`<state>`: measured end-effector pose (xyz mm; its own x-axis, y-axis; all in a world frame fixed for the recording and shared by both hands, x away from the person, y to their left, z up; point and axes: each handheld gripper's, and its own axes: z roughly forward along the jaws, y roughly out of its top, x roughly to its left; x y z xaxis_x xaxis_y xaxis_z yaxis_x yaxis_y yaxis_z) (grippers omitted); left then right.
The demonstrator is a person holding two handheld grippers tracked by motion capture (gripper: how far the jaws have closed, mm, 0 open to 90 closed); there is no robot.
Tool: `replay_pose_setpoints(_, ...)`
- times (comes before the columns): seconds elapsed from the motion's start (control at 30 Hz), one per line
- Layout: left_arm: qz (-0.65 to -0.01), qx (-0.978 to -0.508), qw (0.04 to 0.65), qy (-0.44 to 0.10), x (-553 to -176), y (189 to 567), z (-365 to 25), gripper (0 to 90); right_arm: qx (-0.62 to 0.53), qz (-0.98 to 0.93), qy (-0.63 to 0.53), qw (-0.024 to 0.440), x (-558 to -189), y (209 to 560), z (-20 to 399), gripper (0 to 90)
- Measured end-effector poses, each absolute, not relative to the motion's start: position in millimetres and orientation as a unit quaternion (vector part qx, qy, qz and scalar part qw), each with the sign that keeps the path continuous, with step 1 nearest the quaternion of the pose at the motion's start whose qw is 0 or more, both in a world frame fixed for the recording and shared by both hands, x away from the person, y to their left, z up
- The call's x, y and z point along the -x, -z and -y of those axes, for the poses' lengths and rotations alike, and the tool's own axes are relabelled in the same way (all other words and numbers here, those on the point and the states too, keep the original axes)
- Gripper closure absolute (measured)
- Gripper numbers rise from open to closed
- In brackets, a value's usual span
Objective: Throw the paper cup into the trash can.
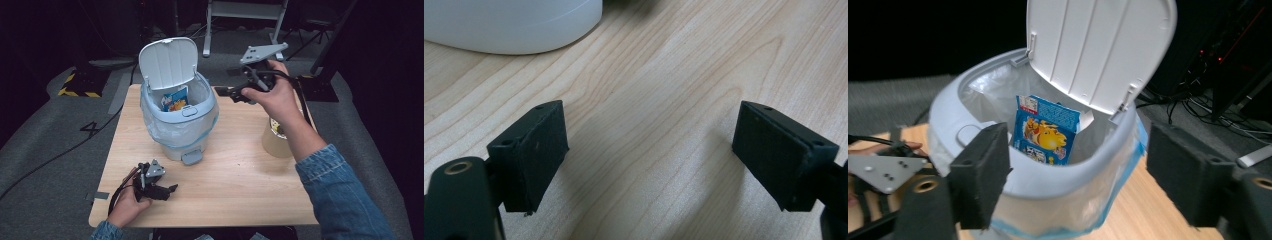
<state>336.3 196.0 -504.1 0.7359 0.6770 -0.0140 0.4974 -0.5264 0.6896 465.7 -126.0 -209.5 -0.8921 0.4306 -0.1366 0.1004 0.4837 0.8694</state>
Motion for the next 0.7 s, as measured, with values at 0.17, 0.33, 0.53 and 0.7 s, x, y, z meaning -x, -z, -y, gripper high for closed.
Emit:
replay_pose_setpoints(0.17,-0.343,-0.863,0.349,-0.128,-336,504,-196,14.7,-0.183,-0.841,-0.476,0.181,-457,208,160,27.4)
replay_pose_setpoints(0.33,-0.348,-0.861,0.349,-0.129,-335,504,-195,14.5,-0.199,-0.829,-0.493,0.174,-446,207,197,27.4)
replay_pose_setpoints(0.53,-0.349,-0.86,0.349,-0.13,-333,504,-198,15.4,-0.222,-0.826,-0.488,0.173,-437,212,235,27.5)
replay_pose_setpoints(0.7,-0.34,-0.861,0.356,-0.126,-333,504,-206,20.9,-0.229,-0.825,-0.485,0.174,-426,225,261,26.9)
